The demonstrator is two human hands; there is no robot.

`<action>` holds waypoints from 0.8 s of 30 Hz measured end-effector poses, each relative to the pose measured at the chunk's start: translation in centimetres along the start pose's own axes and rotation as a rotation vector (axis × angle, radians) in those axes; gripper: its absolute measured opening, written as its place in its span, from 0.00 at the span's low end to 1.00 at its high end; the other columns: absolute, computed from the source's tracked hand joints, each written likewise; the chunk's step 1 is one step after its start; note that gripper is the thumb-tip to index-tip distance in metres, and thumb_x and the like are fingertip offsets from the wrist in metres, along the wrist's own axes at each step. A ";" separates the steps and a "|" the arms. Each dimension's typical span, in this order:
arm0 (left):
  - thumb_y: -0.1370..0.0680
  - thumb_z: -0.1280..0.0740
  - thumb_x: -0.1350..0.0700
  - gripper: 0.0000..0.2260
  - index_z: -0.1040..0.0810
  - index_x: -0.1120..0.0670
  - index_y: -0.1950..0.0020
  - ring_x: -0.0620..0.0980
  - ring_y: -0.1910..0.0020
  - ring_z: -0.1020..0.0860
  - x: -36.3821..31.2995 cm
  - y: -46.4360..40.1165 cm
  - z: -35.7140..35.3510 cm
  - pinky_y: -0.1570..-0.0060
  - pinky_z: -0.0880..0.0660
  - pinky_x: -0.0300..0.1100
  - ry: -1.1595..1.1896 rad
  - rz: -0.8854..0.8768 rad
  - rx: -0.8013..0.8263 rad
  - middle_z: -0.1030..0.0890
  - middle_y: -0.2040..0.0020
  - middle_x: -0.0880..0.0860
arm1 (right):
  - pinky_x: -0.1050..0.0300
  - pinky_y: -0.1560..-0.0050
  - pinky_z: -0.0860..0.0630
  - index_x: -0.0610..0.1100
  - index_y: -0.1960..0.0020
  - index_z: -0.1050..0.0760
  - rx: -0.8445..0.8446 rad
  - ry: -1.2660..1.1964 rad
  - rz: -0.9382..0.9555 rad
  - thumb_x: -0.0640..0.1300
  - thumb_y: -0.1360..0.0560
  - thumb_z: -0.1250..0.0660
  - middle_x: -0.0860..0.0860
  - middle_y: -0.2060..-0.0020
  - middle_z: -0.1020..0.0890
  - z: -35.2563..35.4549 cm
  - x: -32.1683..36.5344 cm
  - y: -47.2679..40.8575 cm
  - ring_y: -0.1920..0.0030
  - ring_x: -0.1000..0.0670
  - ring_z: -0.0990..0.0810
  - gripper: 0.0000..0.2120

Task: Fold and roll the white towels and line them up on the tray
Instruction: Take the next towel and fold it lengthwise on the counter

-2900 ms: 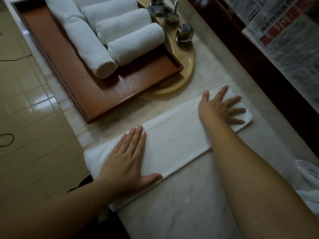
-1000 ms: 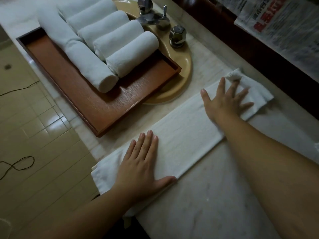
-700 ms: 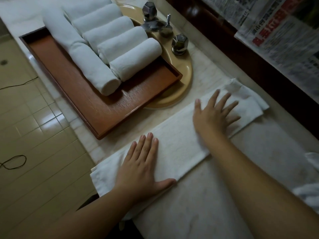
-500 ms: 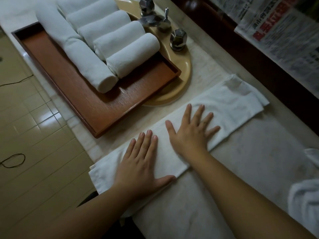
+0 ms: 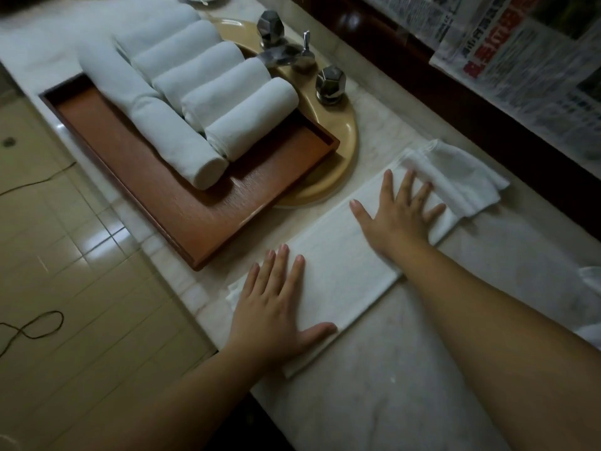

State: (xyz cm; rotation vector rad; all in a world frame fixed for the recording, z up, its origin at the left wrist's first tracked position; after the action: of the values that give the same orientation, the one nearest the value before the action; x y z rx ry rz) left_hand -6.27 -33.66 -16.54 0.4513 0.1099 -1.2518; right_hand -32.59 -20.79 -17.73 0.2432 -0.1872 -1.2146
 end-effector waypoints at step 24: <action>0.22 0.26 0.47 0.06 0.21 0.45 0.49 0.41 0.53 0.24 8.7 3.1 4.7 0.58 0.29 0.34 0.369 0.145 0.055 0.26 0.50 0.43 | 0.49 0.60 0.25 0.53 0.44 0.17 -0.450 -0.390 0.000 0.59 0.26 0.30 0.54 0.57 0.27 -10.0 8.1 33.0 0.57 0.45 0.23 0.15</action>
State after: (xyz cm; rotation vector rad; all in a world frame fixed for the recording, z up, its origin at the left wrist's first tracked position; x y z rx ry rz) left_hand -1.33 -42.43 -14.28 0.7228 0.3500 -1.0206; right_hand 2.60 -16.77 -17.83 -0.3883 -0.2444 -1.2622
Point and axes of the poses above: each hand's wrist, its own y-axis away from the middle knuckle, its own z-axis out of the back of the hand, x = y × z, the point moved 2 cm from there along -y, towards the middle knuckle
